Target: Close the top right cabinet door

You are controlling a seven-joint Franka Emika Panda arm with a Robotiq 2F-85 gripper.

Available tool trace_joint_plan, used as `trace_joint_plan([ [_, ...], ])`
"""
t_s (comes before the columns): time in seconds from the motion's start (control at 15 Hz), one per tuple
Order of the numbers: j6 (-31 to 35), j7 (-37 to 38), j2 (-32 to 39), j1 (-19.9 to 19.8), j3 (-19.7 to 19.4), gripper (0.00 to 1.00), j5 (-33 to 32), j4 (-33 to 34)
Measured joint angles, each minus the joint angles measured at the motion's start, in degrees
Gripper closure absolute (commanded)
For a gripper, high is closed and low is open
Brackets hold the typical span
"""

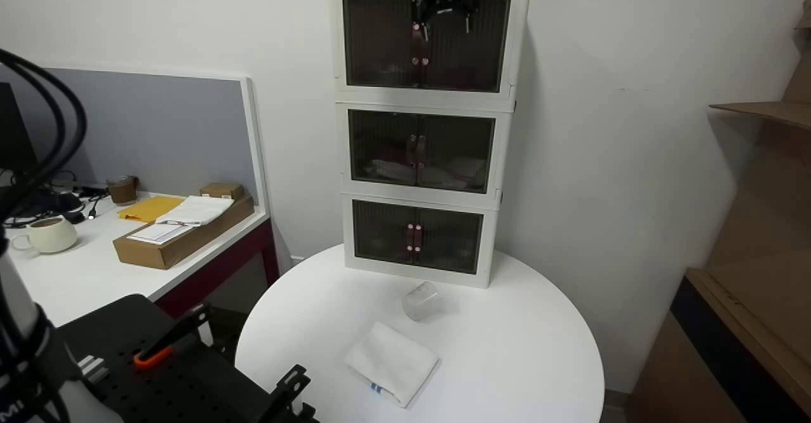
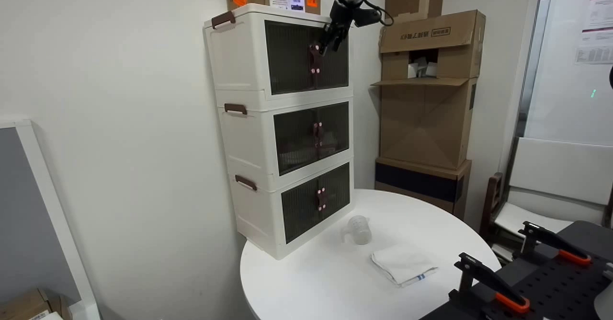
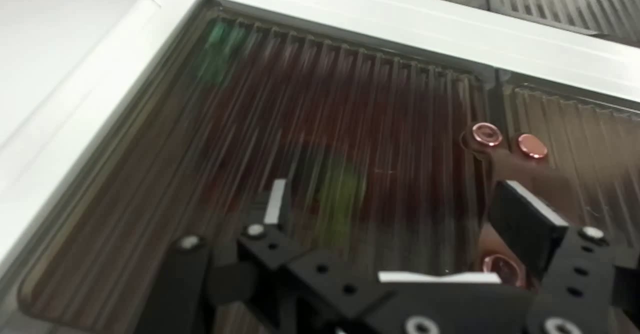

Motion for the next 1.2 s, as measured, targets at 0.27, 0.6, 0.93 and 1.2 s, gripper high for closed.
trace_joint_plan([
  [0.27, -11.93, -2.24, -6.71, -2.01, 0.77, 0.00, 4.64, -4.33],
  [0.6, -25.77, -2.10, -18.49, -3.22, -2.16, 0.00, 7.48, -16.43],
  [0.93, -16.35, 7.16, -27.27, -2.74, -5.03, 0.00, -2.38, -32.23],
  [1.2, -11.71, 10.26, -28.35, -1.88, -5.89, 0.00, -5.68, -36.35],
])
